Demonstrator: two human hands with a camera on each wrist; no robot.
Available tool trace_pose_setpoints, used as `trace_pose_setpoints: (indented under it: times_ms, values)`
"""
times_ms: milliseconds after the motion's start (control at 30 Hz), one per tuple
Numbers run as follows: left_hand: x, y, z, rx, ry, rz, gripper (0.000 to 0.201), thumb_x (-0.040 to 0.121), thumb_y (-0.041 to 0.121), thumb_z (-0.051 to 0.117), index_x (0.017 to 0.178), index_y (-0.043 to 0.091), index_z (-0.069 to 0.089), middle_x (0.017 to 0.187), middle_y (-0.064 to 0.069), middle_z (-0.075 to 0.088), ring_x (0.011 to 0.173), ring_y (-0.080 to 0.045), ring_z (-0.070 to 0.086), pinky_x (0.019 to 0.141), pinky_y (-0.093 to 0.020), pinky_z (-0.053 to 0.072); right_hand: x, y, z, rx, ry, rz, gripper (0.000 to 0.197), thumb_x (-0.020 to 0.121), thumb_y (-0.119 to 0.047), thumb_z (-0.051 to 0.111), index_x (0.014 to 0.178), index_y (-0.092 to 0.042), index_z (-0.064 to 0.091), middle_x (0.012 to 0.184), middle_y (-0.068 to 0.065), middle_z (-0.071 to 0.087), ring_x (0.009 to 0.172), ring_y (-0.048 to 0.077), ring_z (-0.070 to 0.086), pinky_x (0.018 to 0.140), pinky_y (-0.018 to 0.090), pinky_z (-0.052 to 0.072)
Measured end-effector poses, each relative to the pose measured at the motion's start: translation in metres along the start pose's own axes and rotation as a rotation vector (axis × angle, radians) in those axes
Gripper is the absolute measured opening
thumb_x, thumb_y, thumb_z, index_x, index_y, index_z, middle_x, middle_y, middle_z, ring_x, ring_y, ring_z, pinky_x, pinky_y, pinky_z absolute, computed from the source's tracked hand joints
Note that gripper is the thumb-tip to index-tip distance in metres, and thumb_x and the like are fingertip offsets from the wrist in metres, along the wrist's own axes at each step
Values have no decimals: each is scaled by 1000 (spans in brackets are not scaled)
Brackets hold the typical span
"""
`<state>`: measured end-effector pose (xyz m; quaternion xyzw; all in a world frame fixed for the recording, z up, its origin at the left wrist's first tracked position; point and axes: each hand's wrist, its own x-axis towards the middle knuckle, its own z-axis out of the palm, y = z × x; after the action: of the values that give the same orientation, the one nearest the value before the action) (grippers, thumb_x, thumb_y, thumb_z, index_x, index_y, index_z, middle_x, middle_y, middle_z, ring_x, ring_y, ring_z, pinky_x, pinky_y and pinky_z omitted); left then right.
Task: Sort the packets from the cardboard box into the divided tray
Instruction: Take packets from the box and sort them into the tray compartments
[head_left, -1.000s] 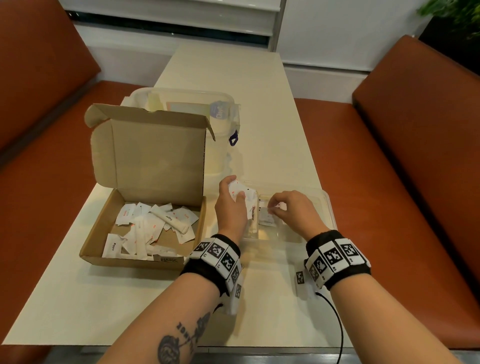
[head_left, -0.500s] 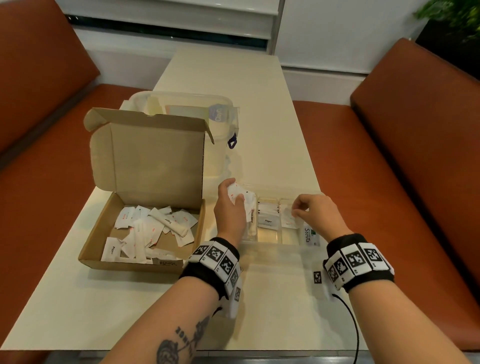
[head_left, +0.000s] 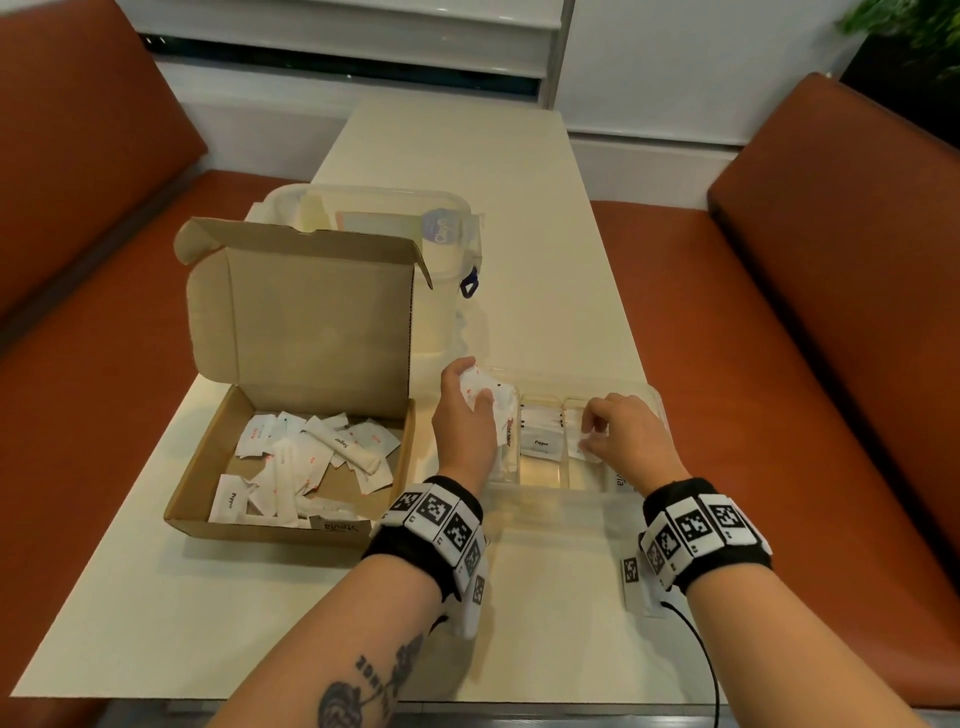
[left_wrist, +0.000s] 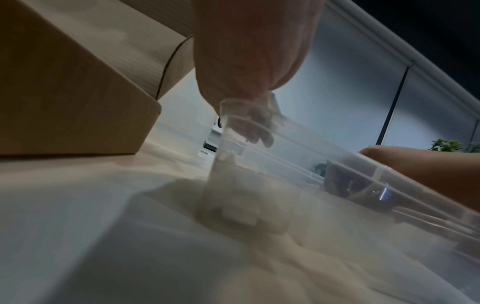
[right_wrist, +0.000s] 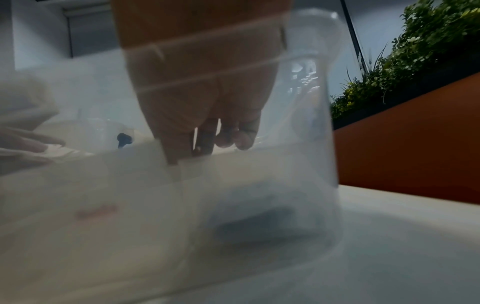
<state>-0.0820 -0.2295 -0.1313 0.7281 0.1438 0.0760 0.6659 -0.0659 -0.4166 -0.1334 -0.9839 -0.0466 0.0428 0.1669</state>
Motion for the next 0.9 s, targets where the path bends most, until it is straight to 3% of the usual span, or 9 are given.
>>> trace_pose_setpoints:
  times_ms: [200,367,567,733,767,833,900]
  values:
    - [1,-2,1,3,-3,10,38,98,6,46,131,23,43,113,-1,50,100,-18,51,80,-26,46,0,0,2,-40,1,-9,9,80,-16,70,82,-17,61,84,-2,58,87,18,49,68,27,38]
    - [1,-1,1,8,-2,-2,38,97,5,46,131,24,44,113,-2,52,103,-21,54,91,-35,49,-2,2,3,-20,16,8,10,79,-17,71,80,-15,61,83,0,58,87,20,50,68,27,39]
    - [1,-1,0,-40,-37,-22,39,96,6,48,128,28,45,114,-2,55,103,-22,55,88,-34,50,-4,-16,-1,123,141,-28,12,85,-24,67,81,-15,60,79,-2,60,79,16,53,66,25,39]
    - [-6,6,0,-282,-203,-158,40,96,5,48,123,34,47,110,6,50,96,-25,62,63,-38,60,-6,-50,-6,426,217,-46,8,88,-22,63,81,-19,65,75,-10,62,65,0,50,61,16,35]
    - [-9,7,1,-281,-217,-161,40,97,6,47,124,34,46,113,3,52,96,-26,63,66,-41,60,-7,-55,-6,472,207,-36,7,88,-22,63,81,-20,65,76,-9,62,66,1,50,60,16,35]
    - [-13,9,3,-251,-196,-142,38,97,8,47,125,34,46,121,-6,55,102,-28,62,83,-48,56,-10,-61,-5,526,206,-17,6,86,-23,64,81,-21,65,77,-6,61,69,5,50,61,18,35]
    - [-15,10,5,-262,-152,-143,36,98,8,45,123,34,46,125,-9,55,107,-27,60,94,-48,51,-16,-63,-5,530,216,-12,6,84,-26,68,82,-22,64,79,-5,57,69,3,47,61,17,35]
